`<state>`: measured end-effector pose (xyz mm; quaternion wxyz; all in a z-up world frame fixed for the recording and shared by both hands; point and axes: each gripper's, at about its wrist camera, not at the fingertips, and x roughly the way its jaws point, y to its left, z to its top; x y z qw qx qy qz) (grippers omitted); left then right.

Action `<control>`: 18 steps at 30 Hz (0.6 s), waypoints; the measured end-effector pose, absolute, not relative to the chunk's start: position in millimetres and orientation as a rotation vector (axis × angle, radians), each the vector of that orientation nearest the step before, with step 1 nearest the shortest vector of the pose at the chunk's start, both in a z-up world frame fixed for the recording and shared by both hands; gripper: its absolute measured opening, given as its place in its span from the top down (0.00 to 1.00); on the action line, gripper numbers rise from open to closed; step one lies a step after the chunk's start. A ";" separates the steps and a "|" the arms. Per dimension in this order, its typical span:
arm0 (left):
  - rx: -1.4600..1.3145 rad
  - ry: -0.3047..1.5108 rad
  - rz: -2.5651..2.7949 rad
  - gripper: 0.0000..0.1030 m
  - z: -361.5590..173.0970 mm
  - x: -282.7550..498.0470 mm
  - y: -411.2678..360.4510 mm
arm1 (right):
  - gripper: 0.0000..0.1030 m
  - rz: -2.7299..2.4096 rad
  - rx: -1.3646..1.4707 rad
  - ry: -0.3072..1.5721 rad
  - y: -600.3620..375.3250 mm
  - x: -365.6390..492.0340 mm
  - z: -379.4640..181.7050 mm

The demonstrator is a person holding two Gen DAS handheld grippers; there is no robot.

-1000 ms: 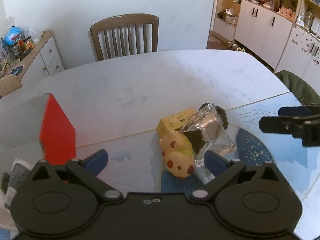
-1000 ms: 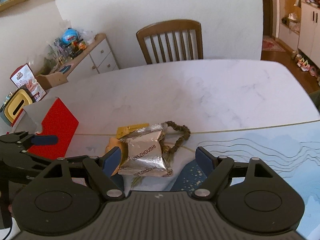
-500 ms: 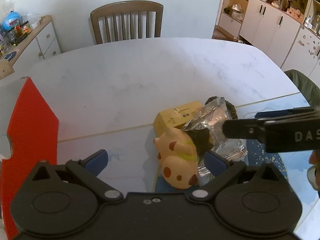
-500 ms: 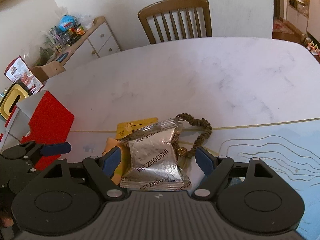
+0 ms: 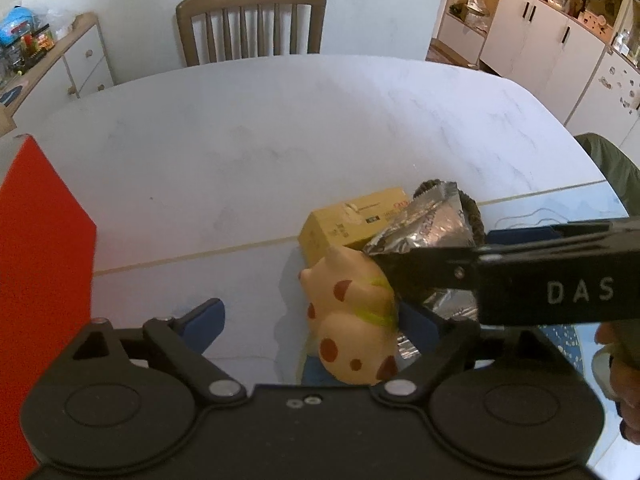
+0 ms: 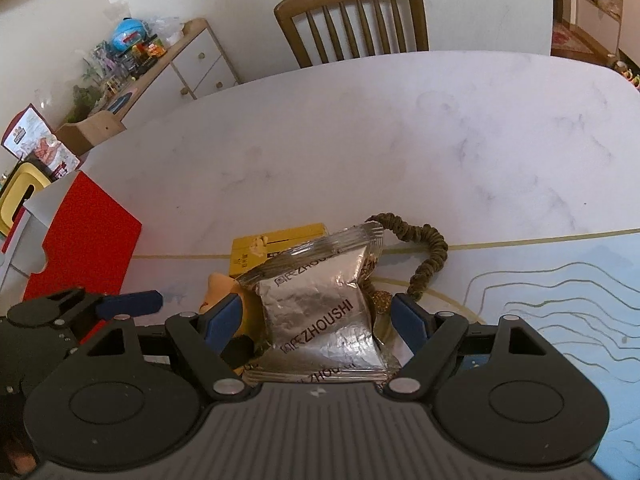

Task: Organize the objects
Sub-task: 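Grasp the yellow-spotted toy with the left gripper while the right grasps the foil bag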

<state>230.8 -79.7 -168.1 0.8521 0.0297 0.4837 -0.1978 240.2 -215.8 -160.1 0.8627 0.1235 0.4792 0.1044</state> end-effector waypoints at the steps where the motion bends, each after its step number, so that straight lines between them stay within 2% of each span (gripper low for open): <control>1: 0.063 1.018 -0.417 0.11 -168.9 231.6 -80.3 | 0.21 0.218 0.260 1.007 -215.4 241.0 -161.1; 7: 0.058 1.023 -0.446 0.24 -169.7 231.4 -85.0 | 0.24 0.221 0.265 1.002 -214.4 241.8 -163.7; 11: 0.050 1.032 -0.460 0.35 -169.9 232.0 -86.8 | 0.34 0.210 0.271 1.005 -215.8 242.1 -164.3; 16: 0.046 1.034 -0.487 0.49 -167.7 230.4 -89.8 | 0.40 0.206 0.268 1.005 -215.9 240.6 -163.3; 17: 0.049 1.033 -0.493 0.55 -166.7 229.8 -91.0 | 0.42 0.206 0.268 1.004 -216.0 240.5 -163.4; 18: 0.056 1.032 -0.494 0.55 -165.7 228.8 -92.3 | 0.43 0.204 0.264 1.003 -215.6 240.0 -163.0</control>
